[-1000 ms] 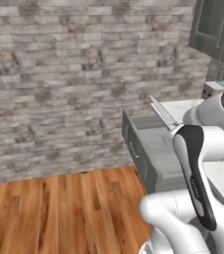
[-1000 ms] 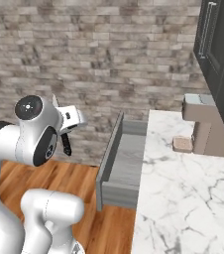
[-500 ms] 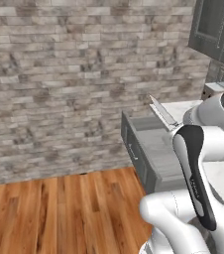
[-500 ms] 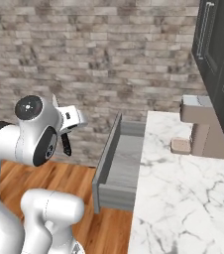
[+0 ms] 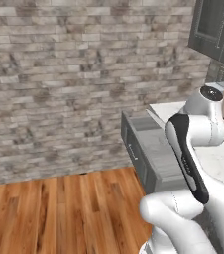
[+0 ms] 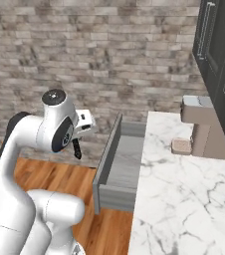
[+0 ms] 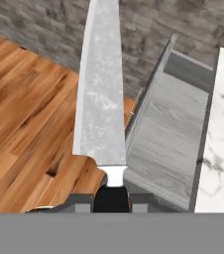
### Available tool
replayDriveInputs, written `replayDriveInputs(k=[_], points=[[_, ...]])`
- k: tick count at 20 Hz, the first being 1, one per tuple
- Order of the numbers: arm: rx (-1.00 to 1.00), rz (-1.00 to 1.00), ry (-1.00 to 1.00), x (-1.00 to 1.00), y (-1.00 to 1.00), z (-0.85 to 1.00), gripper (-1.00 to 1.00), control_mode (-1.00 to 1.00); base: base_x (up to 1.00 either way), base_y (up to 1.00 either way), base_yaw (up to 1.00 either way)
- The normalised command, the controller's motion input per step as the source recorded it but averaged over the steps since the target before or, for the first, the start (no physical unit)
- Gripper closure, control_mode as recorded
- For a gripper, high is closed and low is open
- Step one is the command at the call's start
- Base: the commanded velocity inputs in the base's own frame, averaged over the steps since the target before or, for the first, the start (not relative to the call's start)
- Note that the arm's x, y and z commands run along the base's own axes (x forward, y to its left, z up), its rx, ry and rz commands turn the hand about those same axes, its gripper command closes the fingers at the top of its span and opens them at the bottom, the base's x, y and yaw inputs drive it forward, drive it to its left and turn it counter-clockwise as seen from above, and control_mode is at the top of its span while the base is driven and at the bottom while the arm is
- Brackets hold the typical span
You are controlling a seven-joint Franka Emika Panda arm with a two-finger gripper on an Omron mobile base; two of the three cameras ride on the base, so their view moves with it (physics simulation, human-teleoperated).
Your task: Pick up the metallic utensils from the counter and place them in the open drawer. Make sure not to pick up any wooden utensils.
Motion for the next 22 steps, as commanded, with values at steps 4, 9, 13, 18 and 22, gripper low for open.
replayDriveInputs(k=[4, 9, 13, 18, 22], points=[[0.0, 0.0, 0.21, 0.71, -0.32, -0.58, 1.0, -1.0, 0.0, 0.0, 0.0], [0.0, 0.0, -0.05, 0.7, -0.29, -0.6, 1.0, -1.0, 0.0, 0.0, 0.0], [0.0, 0.0, -0.05, 0.81, -0.27, -0.64, 1.0, -1.0, 0.0, 0.0, 0.0], [0.0, 0.0, 0.0, 0.8, -0.12, -0.59, 1.0, -1.0, 0.0, 0.0, 0.0], [0.0, -0.02, 0.0, 0.8, -0.04, -0.25, 1.0, -1.0, 0.0, 0.0, 0.0]])
